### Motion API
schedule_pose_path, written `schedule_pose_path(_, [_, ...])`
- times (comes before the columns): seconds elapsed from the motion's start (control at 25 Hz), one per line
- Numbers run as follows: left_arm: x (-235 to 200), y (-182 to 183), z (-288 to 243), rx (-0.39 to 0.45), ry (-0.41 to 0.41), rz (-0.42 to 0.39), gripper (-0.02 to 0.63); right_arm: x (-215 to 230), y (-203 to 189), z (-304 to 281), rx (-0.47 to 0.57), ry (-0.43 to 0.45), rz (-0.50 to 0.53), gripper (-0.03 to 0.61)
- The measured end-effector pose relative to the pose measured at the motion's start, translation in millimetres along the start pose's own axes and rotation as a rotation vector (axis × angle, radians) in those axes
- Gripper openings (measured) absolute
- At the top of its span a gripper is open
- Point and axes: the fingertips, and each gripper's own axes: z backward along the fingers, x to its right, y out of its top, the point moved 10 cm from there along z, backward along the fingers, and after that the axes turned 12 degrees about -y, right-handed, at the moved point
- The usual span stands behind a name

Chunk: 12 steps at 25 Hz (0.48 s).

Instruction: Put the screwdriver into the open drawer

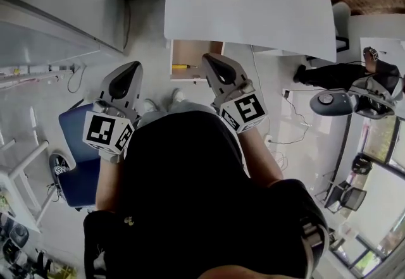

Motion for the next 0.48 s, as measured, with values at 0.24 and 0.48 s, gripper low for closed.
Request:
schedule_pose_path(0.24, [-3, 16, 9, 0.031, -0.031, -0.028, 0.005, -8, 24, 19, 0.06, -0.048, 0.009, 0.011])
schedule_pose_path(0.48, [-2, 32, 12, 0.04, -0.087, -0.075, 0.005, -13, 37, 30, 0.094, -0.077, -0.002, 0.011])
